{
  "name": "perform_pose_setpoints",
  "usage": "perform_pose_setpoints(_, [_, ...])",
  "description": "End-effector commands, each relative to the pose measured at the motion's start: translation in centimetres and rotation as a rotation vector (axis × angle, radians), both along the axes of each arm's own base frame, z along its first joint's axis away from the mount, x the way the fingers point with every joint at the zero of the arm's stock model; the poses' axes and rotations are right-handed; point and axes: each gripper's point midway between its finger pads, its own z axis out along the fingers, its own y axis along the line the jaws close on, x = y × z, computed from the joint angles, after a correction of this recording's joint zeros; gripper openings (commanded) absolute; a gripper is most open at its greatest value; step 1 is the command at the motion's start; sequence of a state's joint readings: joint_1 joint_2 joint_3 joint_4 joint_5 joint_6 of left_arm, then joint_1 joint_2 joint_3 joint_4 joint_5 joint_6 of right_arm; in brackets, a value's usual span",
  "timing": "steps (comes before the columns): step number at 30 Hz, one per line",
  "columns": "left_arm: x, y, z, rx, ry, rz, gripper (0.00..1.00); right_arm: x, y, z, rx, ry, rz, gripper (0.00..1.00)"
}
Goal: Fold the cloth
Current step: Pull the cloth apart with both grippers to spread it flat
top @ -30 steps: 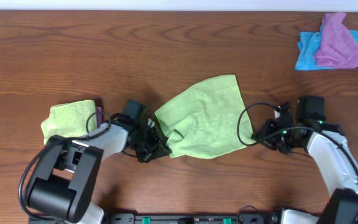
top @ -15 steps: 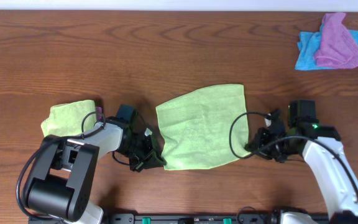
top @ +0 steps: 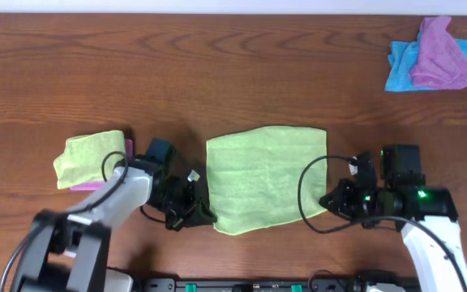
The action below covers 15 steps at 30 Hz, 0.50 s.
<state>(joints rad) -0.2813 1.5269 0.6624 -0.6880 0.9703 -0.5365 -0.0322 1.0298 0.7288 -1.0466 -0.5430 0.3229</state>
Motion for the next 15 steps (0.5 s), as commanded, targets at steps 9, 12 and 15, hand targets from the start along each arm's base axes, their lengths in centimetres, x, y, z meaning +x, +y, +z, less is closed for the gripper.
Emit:
perform_pose_setpoints(9, [-1.0, 0.5, 1.8, -0.003, -0.028, -0.006, 0.06, -0.9, 1.1, 1.3, 0.068, -0.007, -0.015, 0.01])
perform_pose_setpoints(12, [-1.3, 0.7, 1.7, 0.008, -0.019, -0.014, 0.06, -1.0, 1.1, 1.2, 0.064, 0.0, -0.016, 0.01])
perform_pose_setpoints(15, [-1.6, 1.0, 1.4, 0.034, -0.015, -0.02, 0.06, -1.2, 0.8, 1.0, 0.044, 0.009, -0.021, 0.01])
